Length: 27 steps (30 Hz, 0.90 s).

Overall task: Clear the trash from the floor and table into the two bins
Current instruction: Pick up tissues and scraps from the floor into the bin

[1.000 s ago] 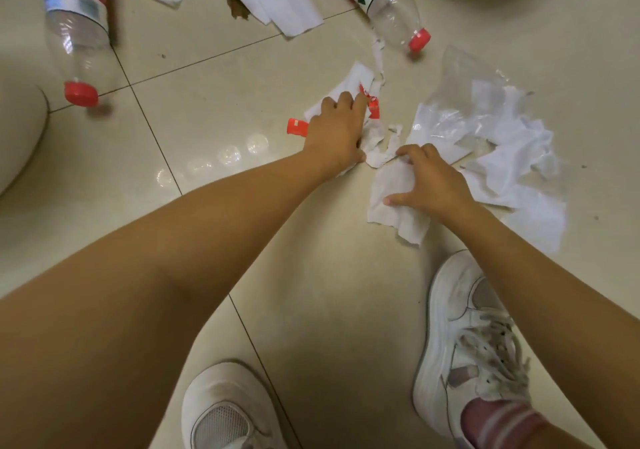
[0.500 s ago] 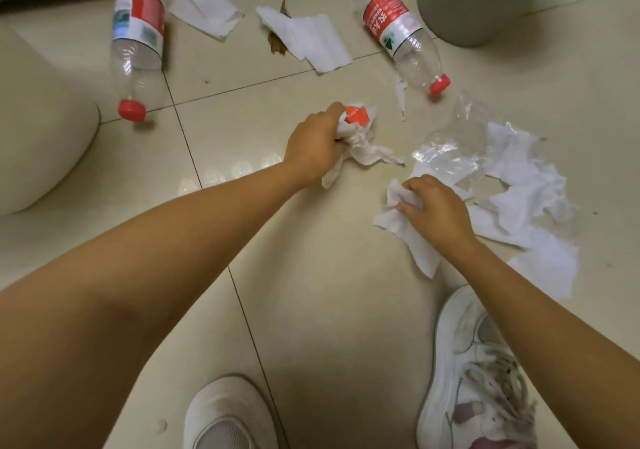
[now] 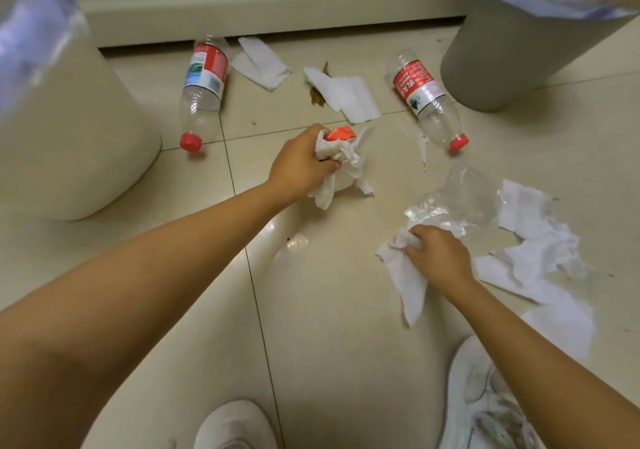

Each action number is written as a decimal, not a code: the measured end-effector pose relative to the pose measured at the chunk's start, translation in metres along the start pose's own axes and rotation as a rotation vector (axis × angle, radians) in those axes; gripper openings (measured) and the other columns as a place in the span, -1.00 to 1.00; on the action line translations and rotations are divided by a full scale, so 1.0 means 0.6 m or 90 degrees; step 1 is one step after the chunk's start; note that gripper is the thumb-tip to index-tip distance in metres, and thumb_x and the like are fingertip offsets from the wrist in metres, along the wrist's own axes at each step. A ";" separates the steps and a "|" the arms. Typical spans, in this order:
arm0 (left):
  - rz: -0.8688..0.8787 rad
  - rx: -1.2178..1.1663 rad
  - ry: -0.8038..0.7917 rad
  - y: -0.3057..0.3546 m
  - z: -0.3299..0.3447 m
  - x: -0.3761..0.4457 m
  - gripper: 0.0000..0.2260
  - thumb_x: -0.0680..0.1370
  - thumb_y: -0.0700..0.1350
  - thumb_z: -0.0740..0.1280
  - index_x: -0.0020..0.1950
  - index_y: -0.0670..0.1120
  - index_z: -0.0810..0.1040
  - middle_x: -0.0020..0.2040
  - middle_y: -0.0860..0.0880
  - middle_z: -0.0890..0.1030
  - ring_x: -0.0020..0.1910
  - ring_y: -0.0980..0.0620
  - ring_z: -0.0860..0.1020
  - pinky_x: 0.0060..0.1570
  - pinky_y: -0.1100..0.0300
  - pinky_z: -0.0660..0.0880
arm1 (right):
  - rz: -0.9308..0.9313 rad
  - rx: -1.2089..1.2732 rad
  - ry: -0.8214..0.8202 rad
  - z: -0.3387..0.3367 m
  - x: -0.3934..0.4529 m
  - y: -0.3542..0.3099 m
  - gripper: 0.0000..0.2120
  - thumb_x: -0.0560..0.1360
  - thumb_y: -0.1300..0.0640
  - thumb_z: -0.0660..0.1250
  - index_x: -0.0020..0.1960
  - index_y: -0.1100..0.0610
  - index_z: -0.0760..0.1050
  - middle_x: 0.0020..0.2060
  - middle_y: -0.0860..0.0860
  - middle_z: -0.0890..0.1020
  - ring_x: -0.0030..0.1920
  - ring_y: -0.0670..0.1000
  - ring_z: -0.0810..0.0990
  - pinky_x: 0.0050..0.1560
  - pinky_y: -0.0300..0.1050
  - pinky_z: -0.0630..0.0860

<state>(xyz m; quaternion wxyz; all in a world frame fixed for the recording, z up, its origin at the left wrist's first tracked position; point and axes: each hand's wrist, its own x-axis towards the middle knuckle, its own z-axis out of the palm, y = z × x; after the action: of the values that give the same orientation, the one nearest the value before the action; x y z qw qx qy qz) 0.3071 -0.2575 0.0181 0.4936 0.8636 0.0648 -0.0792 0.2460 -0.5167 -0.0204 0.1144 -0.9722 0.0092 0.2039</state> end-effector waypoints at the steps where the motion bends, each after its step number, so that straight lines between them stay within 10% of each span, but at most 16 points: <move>1: 0.005 -0.002 0.007 0.003 -0.007 -0.003 -0.71 0.46 -0.09 0.42 0.15 -0.05 0.50 -0.02 0.01 0.61 -0.02 -0.03 0.56 0.03 -0.03 0.52 | -0.010 -0.001 0.011 -0.007 -0.001 -0.013 -0.84 0.49 0.11 0.26 -0.27 0.07 0.47 -0.29 0.01 0.56 -0.23 0.10 0.54 -0.28 -0.09 0.40; 12: 0.032 -0.059 0.120 0.035 -0.110 -0.039 -0.73 0.40 -0.13 0.49 0.06 -0.04 0.55 -0.09 0.01 0.60 -0.05 -0.04 0.58 0.01 -0.07 0.54 | -0.179 0.114 0.215 -0.124 0.008 -0.167 -0.87 0.48 -0.01 0.35 -0.03 -0.05 0.64 -0.09 -0.05 0.64 -0.07 0.04 0.57 -0.19 -0.13 0.40; 18: 0.059 -0.102 0.172 0.055 -0.190 -0.070 -0.78 0.44 -0.14 0.46 0.05 -0.01 0.53 -0.14 0.10 0.56 -0.14 0.18 0.54 -0.23 0.28 0.54 | -0.269 0.239 0.260 -0.172 0.011 -0.244 -0.84 0.48 0.00 0.36 0.02 -0.02 0.65 -0.05 -0.07 0.67 -0.03 0.02 0.59 -0.04 0.02 0.54; 27: 0.113 -0.162 0.255 0.089 -0.305 -0.111 -0.75 0.52 -0.07 0.40 0.17 -0.02 0.50 -0.02 0.07 0.62 -0.04 0.15 0.61 -0.05 0.20 0.58 | -0.365 0.405 0.266 -0.247 0.000 -0.351 -0.77 0.55 0.06 0.27 -0.23 0.14 0.46 -0.39 0.02 0.48 -0.35 -0.04 0.38 -0.33 -0.10 0.30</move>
<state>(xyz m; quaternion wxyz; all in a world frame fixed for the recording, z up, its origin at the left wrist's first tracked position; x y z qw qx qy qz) 0.2654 -0.1289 0.1682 0.5806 0.7953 0.0947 0.1463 0.3180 -0.3454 0.1578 0.4538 -0.8725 -0.1747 -0.0491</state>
